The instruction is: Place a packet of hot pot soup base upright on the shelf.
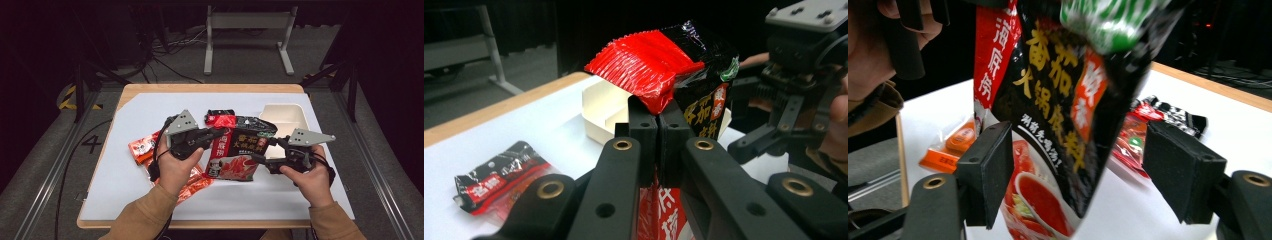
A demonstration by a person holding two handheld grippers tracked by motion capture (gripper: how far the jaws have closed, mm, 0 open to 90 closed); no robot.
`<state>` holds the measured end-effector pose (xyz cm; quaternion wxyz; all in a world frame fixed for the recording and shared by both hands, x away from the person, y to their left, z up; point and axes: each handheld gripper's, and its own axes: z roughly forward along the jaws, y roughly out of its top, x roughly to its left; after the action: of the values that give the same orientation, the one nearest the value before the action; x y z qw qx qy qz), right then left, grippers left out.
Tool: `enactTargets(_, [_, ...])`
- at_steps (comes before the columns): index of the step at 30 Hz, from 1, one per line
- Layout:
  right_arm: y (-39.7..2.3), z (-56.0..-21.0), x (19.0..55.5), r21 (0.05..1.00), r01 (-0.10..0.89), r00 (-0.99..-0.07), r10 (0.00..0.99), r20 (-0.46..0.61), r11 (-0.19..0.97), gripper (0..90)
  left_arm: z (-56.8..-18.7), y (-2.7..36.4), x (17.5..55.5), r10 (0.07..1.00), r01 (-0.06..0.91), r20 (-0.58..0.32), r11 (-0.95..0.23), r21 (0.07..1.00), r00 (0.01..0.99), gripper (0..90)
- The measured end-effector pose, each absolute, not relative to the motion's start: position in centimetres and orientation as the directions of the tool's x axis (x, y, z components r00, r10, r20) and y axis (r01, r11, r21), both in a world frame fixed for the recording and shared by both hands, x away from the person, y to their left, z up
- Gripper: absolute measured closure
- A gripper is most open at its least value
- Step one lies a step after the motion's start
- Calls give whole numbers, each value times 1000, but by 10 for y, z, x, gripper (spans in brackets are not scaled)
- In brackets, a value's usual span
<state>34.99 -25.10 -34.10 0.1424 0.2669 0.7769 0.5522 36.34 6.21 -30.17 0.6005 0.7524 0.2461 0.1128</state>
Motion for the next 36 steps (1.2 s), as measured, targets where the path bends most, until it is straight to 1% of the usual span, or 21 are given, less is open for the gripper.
enactTargets(3, [-246,-341,353,938,267,-828,550,105,222,298,-300,64,361,506,211,-114,-139,968,855,881])
enactTargets(5, [-243,-340,354,938,266,-833,543,108,222,305,-300,64,361,503,206,-111,-136,969,857,881])
enactTargets(11, [-236,-339,357,935,263,-843,529,103,238,372,-300,64,360,493,205,-117,-128,970,862,881])
enactTargets(14, [-232,-339,358,930,261,-851,516,96,258,421,-299,64,359,492,203,-118,-124,971,863,880])
enactTargets(16, [-231,-338,359,926,255,-853,516,79,280,473,-299,64,358,496,200,-116,-119,973,860,880])
enactTargets(17, [-231,-338,359,926,255,-853,516,79,280,473,-299,64,358,496,200,-116,-119,973,860,880])
enactTargets(20, [-229,-337,361,917,254,-854,516,64,306,524,-299,64,357,497,201,-120,-113,973,859,880])
enactTargets(24, [-229,-336,364,913,271,-862,499,89,305,575,-300,66,358,497,204,-126,-105,973,858,880])
enactTargets(27, [-230,-336,365,906,289,-869,482,112,310,673,-300,67,358,497,205,-126,-108,973,858,879])
enactTargets(29, [-230,-335,366,903,290,-877,467,118,318,711,-301,68,359,498,209,-129,-108,972,858,879])
enactTargets(32, [-229,-335,367,899,287,-878,466,109,330,733,-302,68,359,501,213,-131,-109,971,855,877])
enactTargets(33, [-229,-333,368,896,279,-880,466,95,346,757,-302,69,360,500,218,-137,-107,970,855,876])
enactTargets(36, [-229,-330,368,893,266,-883,463,75,364,770,-301,70,360,502,219,-139,-104,970,854,869])
